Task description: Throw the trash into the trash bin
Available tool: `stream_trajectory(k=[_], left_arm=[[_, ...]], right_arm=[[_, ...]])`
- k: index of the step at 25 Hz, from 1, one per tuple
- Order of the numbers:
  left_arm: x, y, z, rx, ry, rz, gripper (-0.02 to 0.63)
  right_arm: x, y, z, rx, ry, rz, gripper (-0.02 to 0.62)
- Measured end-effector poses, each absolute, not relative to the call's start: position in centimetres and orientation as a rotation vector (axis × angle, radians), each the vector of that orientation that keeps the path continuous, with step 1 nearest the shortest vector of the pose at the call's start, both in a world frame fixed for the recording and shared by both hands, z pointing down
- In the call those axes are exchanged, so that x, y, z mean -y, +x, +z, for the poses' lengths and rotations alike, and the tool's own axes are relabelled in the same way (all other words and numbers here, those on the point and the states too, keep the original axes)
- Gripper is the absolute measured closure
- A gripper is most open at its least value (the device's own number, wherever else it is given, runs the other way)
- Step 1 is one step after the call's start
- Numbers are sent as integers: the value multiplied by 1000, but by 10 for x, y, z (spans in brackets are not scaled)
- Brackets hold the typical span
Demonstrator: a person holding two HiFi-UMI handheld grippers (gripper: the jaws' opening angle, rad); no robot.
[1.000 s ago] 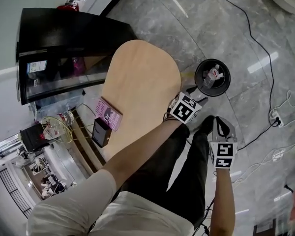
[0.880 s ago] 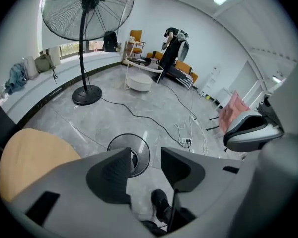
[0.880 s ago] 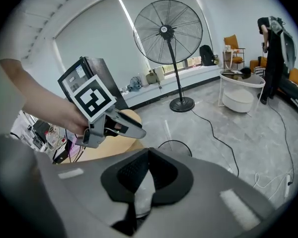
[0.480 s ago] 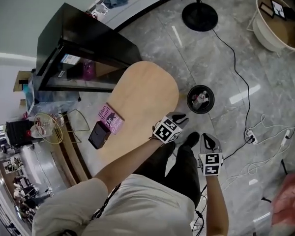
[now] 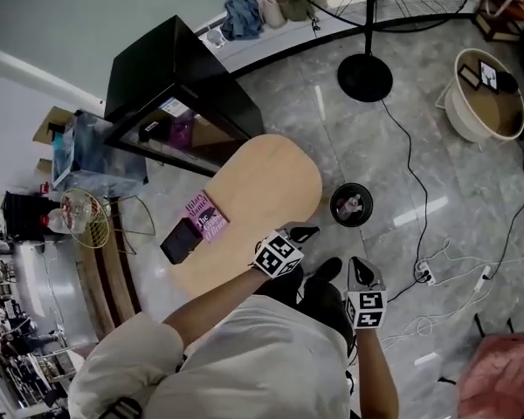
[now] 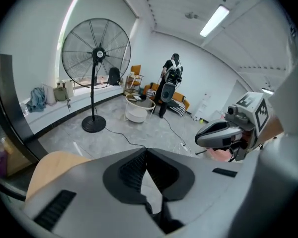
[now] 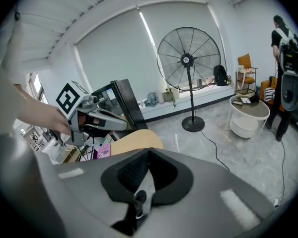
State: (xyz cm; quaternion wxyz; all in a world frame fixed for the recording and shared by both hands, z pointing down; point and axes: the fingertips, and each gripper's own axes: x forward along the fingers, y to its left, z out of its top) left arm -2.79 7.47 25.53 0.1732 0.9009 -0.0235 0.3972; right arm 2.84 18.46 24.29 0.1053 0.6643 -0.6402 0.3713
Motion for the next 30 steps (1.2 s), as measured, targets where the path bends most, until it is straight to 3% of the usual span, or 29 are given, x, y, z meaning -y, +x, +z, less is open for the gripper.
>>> stream_trajectory(k=[18, 30], left_arm=[[23, -107, 19, 330, 2794, 579, 598], [43, -111, -37, 256, 2905, 494, 598]], right_arm=[[-138, 38, 38, 1927, 2116, 626, 584], [-111, 51, -49, 1926, 2233, 406, 584]])
